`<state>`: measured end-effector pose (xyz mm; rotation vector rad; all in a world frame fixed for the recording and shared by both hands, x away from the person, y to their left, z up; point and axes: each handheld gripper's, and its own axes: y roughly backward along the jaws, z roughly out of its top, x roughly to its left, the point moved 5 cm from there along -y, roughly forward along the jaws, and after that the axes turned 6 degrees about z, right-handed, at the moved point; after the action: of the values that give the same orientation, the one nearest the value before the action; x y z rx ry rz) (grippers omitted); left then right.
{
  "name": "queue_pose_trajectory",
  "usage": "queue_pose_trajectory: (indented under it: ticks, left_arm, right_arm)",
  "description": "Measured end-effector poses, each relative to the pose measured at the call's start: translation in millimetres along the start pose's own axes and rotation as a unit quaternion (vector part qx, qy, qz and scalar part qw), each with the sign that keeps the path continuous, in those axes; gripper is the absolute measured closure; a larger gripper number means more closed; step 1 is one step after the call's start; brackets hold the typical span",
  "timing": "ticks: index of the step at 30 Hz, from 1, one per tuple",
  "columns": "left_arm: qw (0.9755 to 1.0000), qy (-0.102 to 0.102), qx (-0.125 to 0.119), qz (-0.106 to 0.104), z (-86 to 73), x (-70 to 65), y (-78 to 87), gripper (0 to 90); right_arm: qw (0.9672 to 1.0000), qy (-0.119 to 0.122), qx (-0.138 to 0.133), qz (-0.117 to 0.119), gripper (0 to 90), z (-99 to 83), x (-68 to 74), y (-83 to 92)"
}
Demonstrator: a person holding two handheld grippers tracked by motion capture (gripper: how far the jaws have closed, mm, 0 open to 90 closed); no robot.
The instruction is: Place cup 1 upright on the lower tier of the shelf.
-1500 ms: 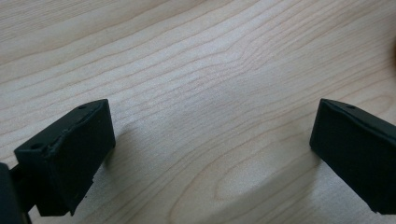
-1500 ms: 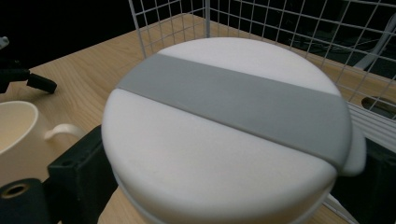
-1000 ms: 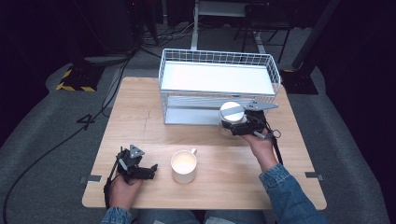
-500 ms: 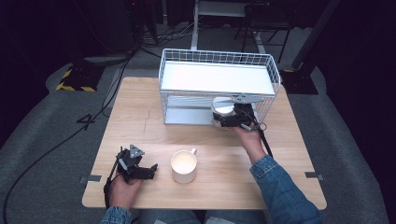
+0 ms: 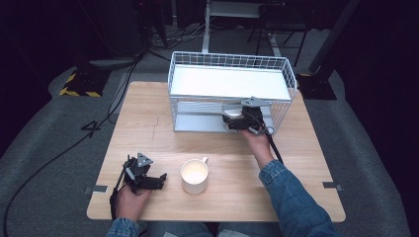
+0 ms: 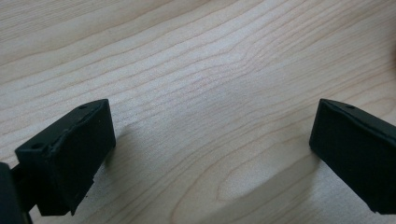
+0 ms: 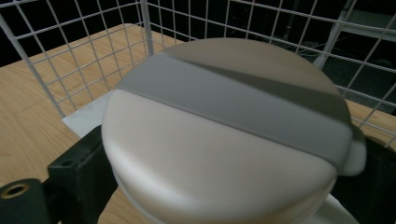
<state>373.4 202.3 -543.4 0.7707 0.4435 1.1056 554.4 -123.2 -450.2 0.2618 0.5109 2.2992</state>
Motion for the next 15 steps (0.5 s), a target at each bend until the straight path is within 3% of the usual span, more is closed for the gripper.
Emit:
queue_pose_trajectory:
  ticks: [8, 15]
  left_arm:
    - [1.0, 0.0, 0.0, 0.0, 0.1, 0.1, -0.1, 0.7]
    - [1.0, 0.0, 0.0, 0.0, 0.1, 0.1, -0.1, 0.7]
  right_arm:
    - [0.9997, -0.018, -0.006, -0.012, 6.9, -4.0, -6.7, -7.5]
    - [0.9996, -0.012, -0.012, -0.021, 6.9, -4.2, -7.6, -11.6]
